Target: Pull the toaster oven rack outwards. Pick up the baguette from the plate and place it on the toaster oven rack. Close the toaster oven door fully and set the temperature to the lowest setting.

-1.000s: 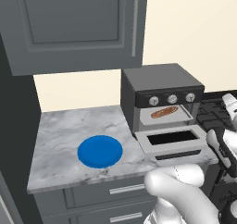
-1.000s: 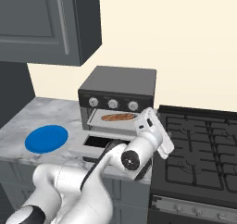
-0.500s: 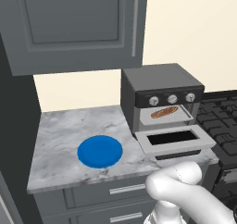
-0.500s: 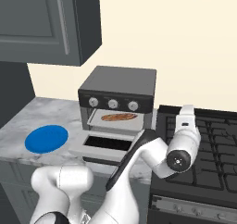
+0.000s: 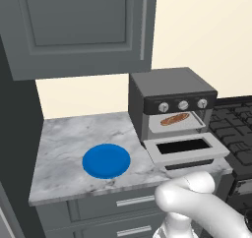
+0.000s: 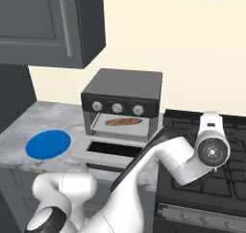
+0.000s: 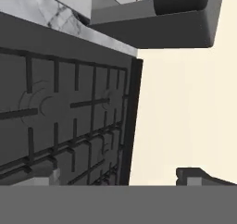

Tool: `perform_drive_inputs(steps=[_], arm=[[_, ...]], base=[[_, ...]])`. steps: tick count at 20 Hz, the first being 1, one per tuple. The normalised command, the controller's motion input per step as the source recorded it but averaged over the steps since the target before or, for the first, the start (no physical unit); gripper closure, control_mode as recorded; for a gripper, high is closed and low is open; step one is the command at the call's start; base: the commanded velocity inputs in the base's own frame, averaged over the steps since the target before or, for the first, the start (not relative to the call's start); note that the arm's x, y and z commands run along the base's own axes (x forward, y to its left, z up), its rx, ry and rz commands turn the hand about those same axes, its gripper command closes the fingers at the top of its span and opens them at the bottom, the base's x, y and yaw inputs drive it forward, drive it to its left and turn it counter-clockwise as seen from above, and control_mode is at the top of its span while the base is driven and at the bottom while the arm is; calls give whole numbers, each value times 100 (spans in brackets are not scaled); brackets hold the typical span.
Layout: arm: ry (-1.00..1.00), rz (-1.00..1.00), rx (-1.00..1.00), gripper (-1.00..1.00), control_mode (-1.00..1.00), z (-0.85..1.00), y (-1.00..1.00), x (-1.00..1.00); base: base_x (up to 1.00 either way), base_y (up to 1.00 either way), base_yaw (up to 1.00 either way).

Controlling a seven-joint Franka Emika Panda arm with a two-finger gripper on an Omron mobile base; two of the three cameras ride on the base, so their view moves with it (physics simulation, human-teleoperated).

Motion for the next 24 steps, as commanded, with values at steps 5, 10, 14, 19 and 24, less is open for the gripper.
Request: perform_drive_inputs(steps=[5,10,14,19,24], arm=[[19,0,-2,-100,-100,-74,20,-22],[11,0,10,-100,-100,-49,2,-37],[6,0,19,-100,-100,-24,0,-31],[0,0,13,-100,-100,-23,27,-15],[3,1,9,-100,-100,-8,43,-5]], base=[[0,0,0],[0,0,0],[0,0,0],[0,0,0],[0,0,0]])
